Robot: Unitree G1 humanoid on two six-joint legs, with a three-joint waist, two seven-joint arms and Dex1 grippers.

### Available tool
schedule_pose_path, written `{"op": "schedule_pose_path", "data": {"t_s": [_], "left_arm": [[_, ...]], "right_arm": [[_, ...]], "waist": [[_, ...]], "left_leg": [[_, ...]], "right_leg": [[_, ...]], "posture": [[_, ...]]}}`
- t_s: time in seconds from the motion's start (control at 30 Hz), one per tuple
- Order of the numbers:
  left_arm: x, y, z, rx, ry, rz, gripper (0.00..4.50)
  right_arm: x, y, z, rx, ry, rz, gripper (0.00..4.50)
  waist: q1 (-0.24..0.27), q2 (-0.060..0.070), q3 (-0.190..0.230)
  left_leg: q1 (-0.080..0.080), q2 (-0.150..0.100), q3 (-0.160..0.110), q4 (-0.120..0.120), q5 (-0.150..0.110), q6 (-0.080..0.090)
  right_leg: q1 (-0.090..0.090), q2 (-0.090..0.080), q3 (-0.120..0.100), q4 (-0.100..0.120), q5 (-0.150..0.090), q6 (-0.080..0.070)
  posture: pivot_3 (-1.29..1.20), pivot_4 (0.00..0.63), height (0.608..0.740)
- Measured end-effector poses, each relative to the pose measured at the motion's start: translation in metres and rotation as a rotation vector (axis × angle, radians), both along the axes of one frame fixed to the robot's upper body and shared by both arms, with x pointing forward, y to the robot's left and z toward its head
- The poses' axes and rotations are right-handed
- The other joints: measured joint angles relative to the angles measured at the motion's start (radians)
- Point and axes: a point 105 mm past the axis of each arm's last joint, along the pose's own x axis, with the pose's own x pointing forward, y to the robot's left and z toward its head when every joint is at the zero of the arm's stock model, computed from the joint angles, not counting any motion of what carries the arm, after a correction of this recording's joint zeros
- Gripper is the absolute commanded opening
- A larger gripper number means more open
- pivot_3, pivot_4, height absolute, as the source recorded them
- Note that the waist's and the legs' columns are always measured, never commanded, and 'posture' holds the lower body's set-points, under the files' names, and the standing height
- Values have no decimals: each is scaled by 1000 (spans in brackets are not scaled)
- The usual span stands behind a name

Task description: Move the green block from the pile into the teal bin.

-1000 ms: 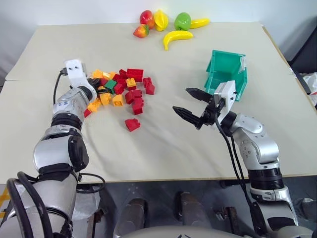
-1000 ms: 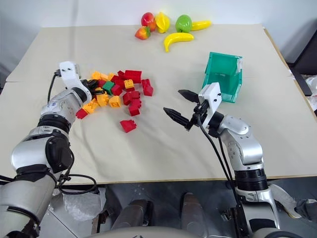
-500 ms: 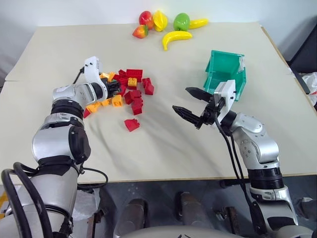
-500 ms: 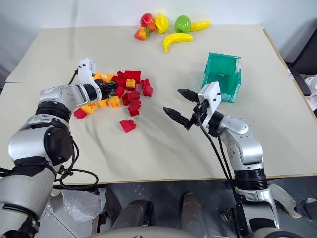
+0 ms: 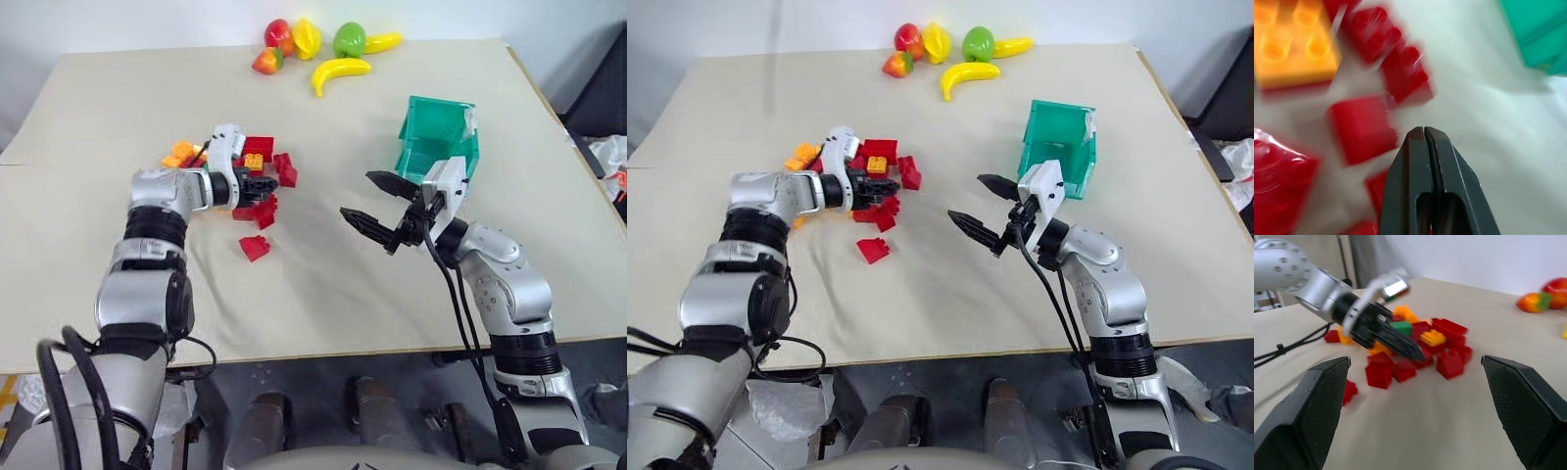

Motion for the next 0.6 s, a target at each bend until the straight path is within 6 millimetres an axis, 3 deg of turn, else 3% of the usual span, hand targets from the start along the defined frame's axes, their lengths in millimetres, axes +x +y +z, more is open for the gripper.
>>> {"op": "schedule_pose_path", "data": {"t_s": [0.1, 0.2, 0.3, 0.53, 0.6], "left_arm": [[-11, 7, 17, 17, -225, -23, 22], [-25, 25, 20, 73, -286, 16, 617], [-41, 50, 20, 133, -277, 93, 1541], [-85, 71, 47, 177, -340, 131, 3662], [-104, 78, 47, 179, -339, 141, 4278]], "right_arm": [[0, -1, 0, -1, 1, -5, 4500], [0, -1, 0, -2, 0, -5, 4500], [0, -3, -1, -6, 2, -8, 4500], [2, -7, -5, -27, 20, 0, 4500], [1, -8, -7, -33, 23, 11, 4500]], "waist": [[-1, 0, 0], [0, 0, 0], [2, 0, 0], [9, 0, 0], [6, 0, 0]], "left_leg": [[0, 4, 0, 0, 0, -1], [0, 4, 0, 0, 0, -1], [0, 4, 0, 0, 0, -1], [0, 3, 0, 1, -1, 0], [0, 4, 0, 0, -1, 0]], "right_leg": [[-3, 1, 2, 0, 0, 0], [-3, 1, 3, 1, 0, 0], [-3, 1, 3, 1, 0, 0], [-2, 0, 4, 0, 0, 0], [-2, 0, 4, 0, 0, 0]], "posture": [[0, 150, 740], [0, 150, 740], [0, 150, 740], [0, 150, 740], [0, 150, 740]]}}
